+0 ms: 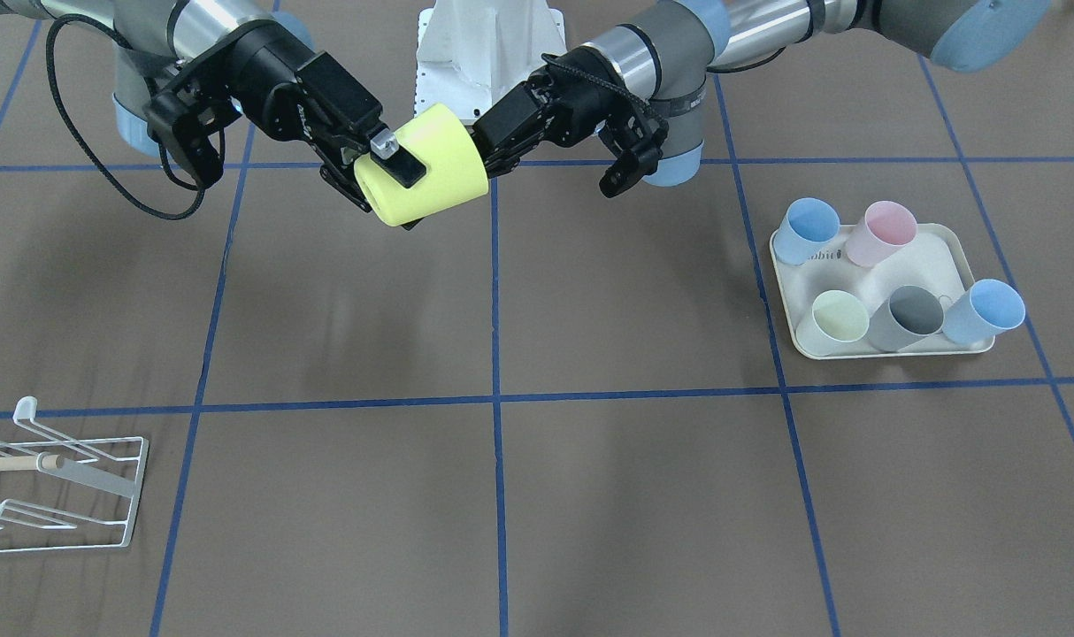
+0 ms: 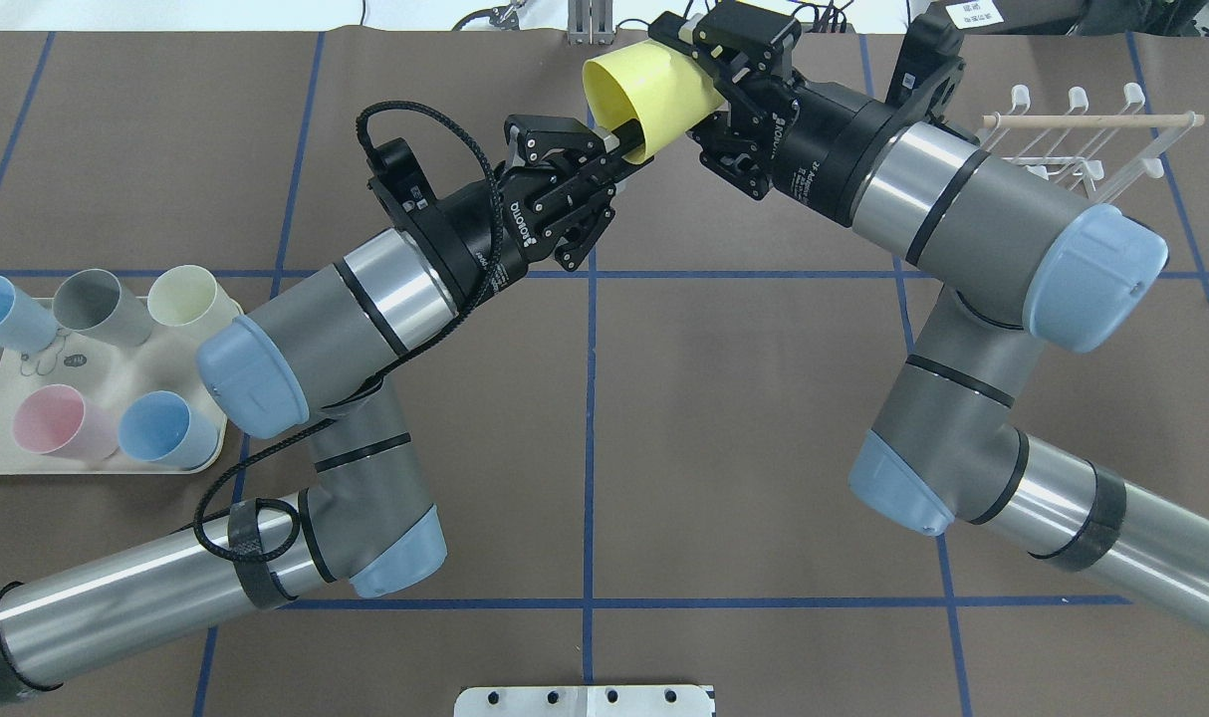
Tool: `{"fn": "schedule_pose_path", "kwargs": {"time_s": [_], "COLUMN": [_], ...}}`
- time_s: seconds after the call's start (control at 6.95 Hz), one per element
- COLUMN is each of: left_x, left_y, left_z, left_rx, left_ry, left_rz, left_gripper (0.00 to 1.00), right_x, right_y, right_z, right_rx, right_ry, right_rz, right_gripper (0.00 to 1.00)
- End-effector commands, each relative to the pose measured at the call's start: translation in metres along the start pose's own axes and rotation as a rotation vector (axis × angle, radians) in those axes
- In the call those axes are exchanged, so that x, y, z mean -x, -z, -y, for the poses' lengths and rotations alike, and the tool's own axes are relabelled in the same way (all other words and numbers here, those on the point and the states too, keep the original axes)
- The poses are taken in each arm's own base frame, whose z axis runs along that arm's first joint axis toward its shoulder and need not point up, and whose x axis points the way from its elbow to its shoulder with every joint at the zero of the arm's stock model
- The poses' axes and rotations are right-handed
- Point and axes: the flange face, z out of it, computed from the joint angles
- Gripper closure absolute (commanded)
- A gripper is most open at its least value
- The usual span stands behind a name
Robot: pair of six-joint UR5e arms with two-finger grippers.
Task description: Transfer IKEA cup to right arm and place on rack
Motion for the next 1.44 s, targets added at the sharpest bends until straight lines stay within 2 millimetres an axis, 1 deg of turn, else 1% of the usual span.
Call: {"fn": "schedule_pose_path", "kwargs": {"time_s": [0.0, 0.29, 0.58, 0.72, 0.86, 1.01, 1.15, 1.3], "left_x": [0.000, 0.000, -0.002, -0.003, -0.002, 0.002, 0.007, 0.007], "left_y": [0.002, 0.003, 0.003, 0.003, 0.004, 0.005, 0.010, 0.008], "left_z": [0.002, 0.003, 0.006, 0.007, 0.011, 0.016, 0.021, 0.022], "left_rx": [0.000, 0.000, -0.002, -0.002, -0.011, -0.023, -0.032, -0.042], "left_ry": [-0.007, -0.008, -0.015, -0.016, -0.024, -0.074, -0.195, -0.301], "left_rz": [-0.002, -0.003, -0.004, -0.002, 0.005, 0.018, 0.036, 0.054], "left_gripper": [0.00, 0.00, 0.00, 0.00, 0.00, 0.00, 0.00, 0.00], "right_x": [-0.001, 0.003, 0.014, 0.016, 0.017, 0.023, 0.026, 0.017], "right_y": [0.001, 0.003, 0.006, 0.007, 0.006, 0.005, 0.003, -0.002], "right_z": [0.000, 0.002, 0.022, 0.033, 0.051, 0.071, 0.087, 0.093], "right_rx": [0.004, 0.002, -0.033, -0.055, -0.090, -0.138, -0.179, -0.198], "right_ry": [0.021, 0.022, 0.052, 0.116, 0.190, 0.254, 0.339, 0.444], "right_rz": [0.001, 0.011, 0.022, 0.018, -0.001, -0.039, -0.095, -0.179], "right_gripper": [0.94, 0.93, 0.91, 0.91, 0.91, 0.91, 0.91, 0.91]}}
